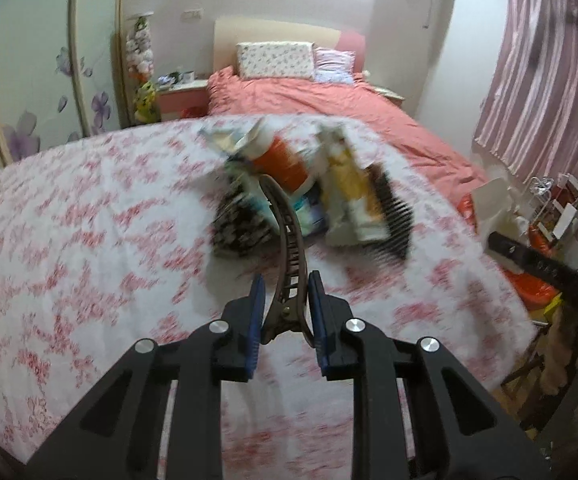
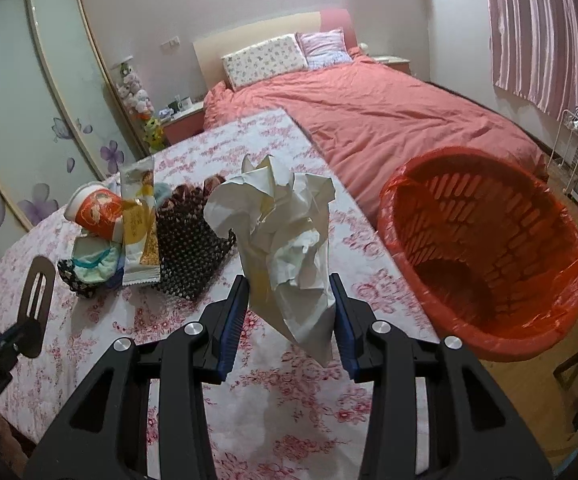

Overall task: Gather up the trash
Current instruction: 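Carry the tissue over the orange basket and open the right tool while the left holds the clip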

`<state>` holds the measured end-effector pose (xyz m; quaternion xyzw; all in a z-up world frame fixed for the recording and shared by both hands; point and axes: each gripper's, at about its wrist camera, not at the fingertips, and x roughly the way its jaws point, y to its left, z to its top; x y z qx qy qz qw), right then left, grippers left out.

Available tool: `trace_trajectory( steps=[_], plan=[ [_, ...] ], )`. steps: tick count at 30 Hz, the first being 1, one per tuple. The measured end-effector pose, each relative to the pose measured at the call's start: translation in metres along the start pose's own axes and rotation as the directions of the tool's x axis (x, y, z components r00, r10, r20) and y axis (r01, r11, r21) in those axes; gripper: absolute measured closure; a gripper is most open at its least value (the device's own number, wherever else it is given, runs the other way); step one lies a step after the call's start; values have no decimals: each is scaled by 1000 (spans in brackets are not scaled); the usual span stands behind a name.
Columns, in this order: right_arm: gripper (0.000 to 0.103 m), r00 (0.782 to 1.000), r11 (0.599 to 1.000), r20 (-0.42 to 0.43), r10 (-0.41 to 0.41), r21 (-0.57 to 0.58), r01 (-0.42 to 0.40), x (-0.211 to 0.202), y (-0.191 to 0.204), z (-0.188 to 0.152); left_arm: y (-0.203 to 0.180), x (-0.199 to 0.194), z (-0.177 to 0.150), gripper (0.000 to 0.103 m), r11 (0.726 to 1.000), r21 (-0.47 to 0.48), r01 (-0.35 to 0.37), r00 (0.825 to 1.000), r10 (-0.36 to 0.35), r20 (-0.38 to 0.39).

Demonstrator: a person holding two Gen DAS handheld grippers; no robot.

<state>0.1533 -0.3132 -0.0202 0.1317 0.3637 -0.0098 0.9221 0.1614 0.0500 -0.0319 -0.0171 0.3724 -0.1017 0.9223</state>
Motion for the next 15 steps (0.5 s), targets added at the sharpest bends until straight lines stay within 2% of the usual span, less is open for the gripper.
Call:
trace_trajectory(
  steps=[7,15],
  plan=[
    [62,998,998,57,-15,57,12,-22,-29,10,-61,-4,33,81,989,62,134,989,-137,50],
    [62,990,987,115,-85,149,68,-42,-81,21,-152,15,60,81,942,168,291,952,-302,47]
  ],
)
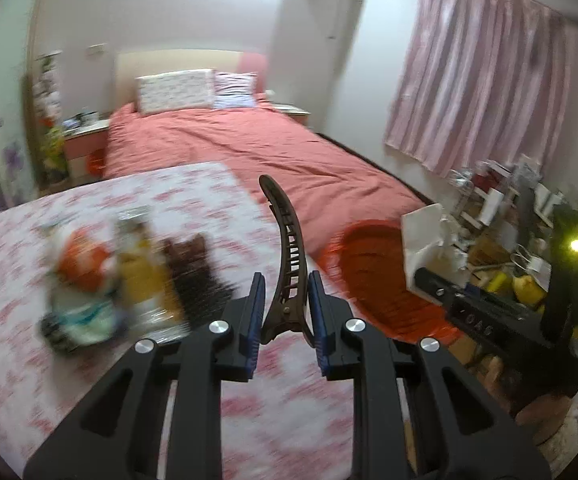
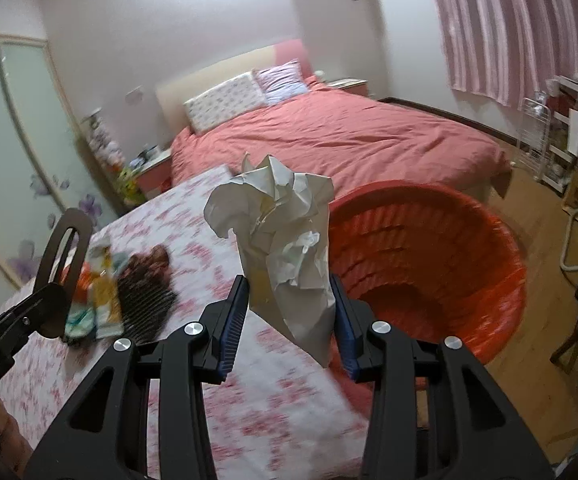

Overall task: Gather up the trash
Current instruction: 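Carry the tissue over the orange basket and open the right tool while the left holds the clip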

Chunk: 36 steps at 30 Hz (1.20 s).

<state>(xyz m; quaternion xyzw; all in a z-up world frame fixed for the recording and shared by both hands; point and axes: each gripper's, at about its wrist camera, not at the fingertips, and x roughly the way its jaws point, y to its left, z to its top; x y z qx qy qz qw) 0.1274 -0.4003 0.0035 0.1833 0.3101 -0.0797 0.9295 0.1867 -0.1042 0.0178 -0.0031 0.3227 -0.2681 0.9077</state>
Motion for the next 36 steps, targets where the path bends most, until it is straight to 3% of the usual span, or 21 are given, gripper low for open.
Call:
trace_trajectory(
  steps=[8,16,18,22,28,36],
  plan=[
    [62,999,995,8,-50,92,49,11,-49,7,-67,70,11,81,988,83,133,990,-128,-63],
    [62,998,985,11,-55,162,52,29,-81,17,-102,128,9,80,977,117,176,978,-160,-137],
    [57,999,983,10,-48,178,45,35,-87,19,-103,138,9,79,981,109,163,978,-145,-150],
    [46,998,978,9,-64,200,61,38,-98,19,-94,157,8,55,988,91,123,979,-106,-175],
    [40,997,974,-15,-79,210,80,39,-103,14,-76,152,4,47,994,89,63,983,-47,-177],
    [39,996,982,-27,-81,170,85,31,-89,15,-45,117,-13,36,995,91,-34,987,47,-152]
  ],
)
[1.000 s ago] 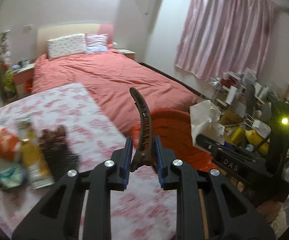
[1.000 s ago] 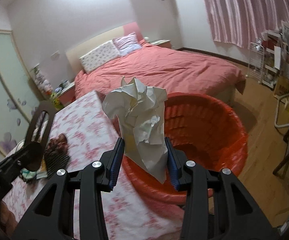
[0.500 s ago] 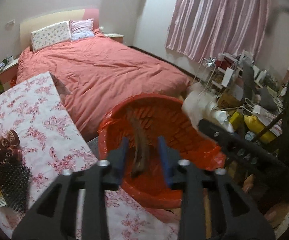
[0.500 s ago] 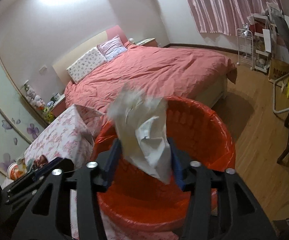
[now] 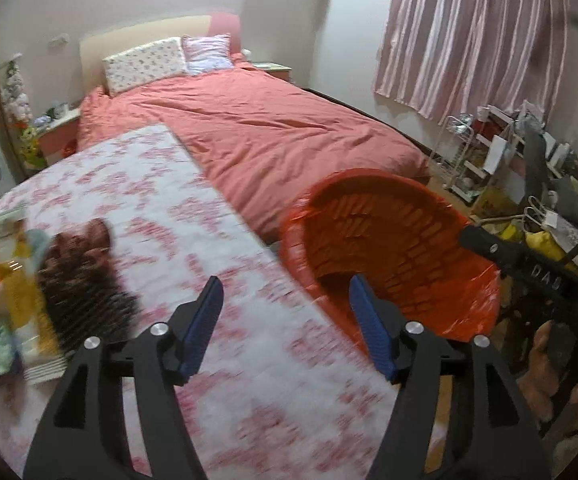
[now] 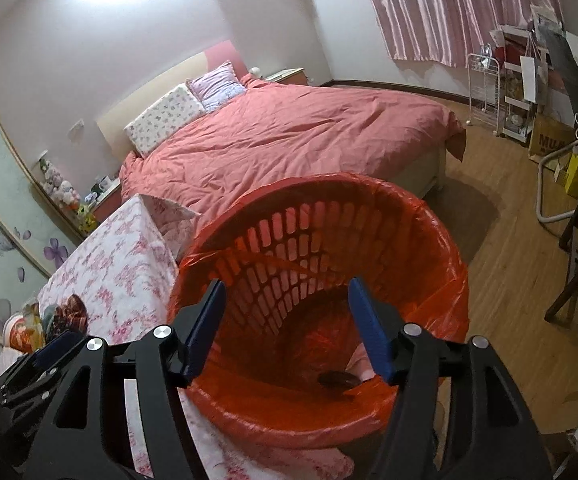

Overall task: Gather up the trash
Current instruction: 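Carry the tissue over the orange basket and open the right tool while the left holds the clip, then grasp the yellow snack wrapper with the right tool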

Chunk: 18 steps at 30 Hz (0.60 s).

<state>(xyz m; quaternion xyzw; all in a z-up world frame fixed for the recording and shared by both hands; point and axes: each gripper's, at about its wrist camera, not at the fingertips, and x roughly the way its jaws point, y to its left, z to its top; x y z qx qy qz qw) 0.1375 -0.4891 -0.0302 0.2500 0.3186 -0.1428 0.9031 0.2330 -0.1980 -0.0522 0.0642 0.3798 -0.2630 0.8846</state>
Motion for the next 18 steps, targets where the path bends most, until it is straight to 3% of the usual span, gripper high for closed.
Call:
trace_trajectory(
  steps=[9,18],
  plan=[
    [39,998,994,-43,44,-100,-48,-5,53,-18,58,-52,-31,26,984,-55,-168,984,171,46],
    [40,988,964,-115,106,-232,-131,-3,120,-47,137,-95,-66,25,934,-180,-309,945,322,52]
  ],
)
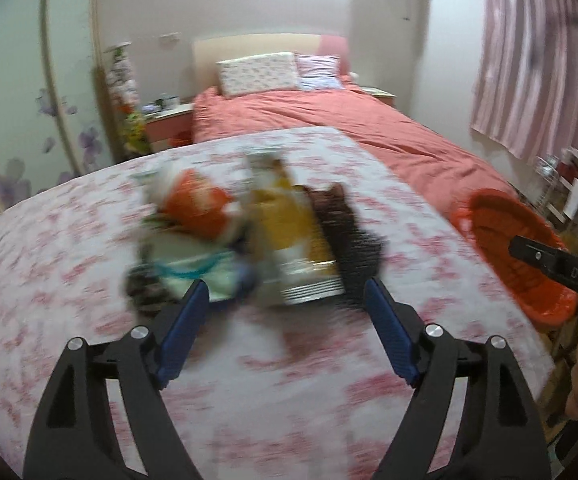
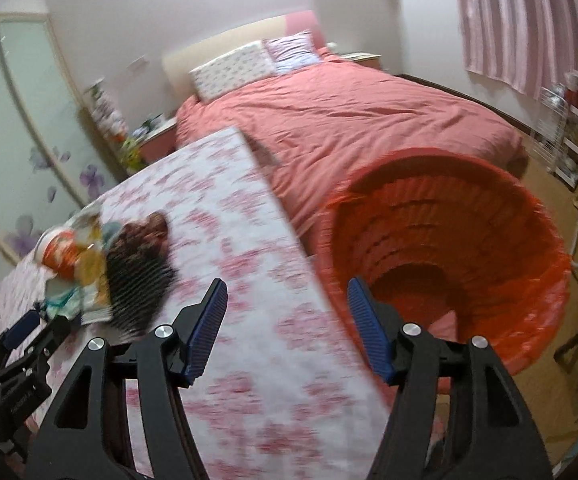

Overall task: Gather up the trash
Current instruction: 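Grasp the yellow snack wrapper with the right tool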

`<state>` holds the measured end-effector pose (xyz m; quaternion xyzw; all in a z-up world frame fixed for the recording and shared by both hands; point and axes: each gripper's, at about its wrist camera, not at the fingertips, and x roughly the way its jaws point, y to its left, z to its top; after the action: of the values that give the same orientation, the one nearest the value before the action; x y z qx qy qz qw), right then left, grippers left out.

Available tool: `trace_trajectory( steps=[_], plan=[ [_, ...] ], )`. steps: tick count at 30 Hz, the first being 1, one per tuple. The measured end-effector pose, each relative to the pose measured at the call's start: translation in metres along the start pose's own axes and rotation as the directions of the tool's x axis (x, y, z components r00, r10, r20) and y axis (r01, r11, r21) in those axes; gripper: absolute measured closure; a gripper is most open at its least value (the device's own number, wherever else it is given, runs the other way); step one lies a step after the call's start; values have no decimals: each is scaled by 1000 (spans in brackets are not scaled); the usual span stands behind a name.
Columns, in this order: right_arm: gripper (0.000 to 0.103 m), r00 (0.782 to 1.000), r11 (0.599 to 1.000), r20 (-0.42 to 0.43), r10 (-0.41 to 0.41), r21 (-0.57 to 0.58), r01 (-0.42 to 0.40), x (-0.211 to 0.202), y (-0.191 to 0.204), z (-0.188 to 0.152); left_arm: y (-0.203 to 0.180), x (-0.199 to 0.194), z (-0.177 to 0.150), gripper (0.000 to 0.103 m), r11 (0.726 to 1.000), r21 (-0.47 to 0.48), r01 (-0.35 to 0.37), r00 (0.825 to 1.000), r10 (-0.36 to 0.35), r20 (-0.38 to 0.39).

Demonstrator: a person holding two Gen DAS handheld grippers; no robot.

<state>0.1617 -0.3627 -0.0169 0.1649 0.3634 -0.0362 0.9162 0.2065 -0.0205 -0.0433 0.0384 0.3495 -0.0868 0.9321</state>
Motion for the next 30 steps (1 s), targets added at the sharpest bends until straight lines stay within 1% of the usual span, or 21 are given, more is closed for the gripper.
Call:
trace_trajectory(
  steps=[3,6,9,15,19,22,25,30],
  plan=[
    [43,999,999,-17,27,-40,-27,8,25,-1,28,-5,-5,25,999,-39,-38,999,38,0],
    [47,997,996,-46,54,-71,-57,21,48,-3,51,-10,-8,25,995,-79,-60,998,61,4],
    [48,996,994,-69,64,-90,-70,30,70,-7,64,-12,-10,25,993,-103,-64,998,65,4],
    [48,988,976,-66,140,-159,-149,32,118,-7,88,-15,-16,25,987,-141,-75,997,77,3],
    [48,983,967,-74,166,-184,-177,43,145,-8,104,-16,-20,25,983,-164,-87,996,89,1],
    [48,982,964,-82,173,-190,-186,51,159,-8,115,-16,-20,25,979,-179,-101,995,103,3],
    [48,982,962,-90,163,-206,-179,61,171,-8,126,-15,-20,25,973,-199,-114,993,116,1],
    [48,989,962,-100,110,-239,-132,76,184,-12,140,-11,-21,25,968,-221,-117,993,118,-9]
  ],
)
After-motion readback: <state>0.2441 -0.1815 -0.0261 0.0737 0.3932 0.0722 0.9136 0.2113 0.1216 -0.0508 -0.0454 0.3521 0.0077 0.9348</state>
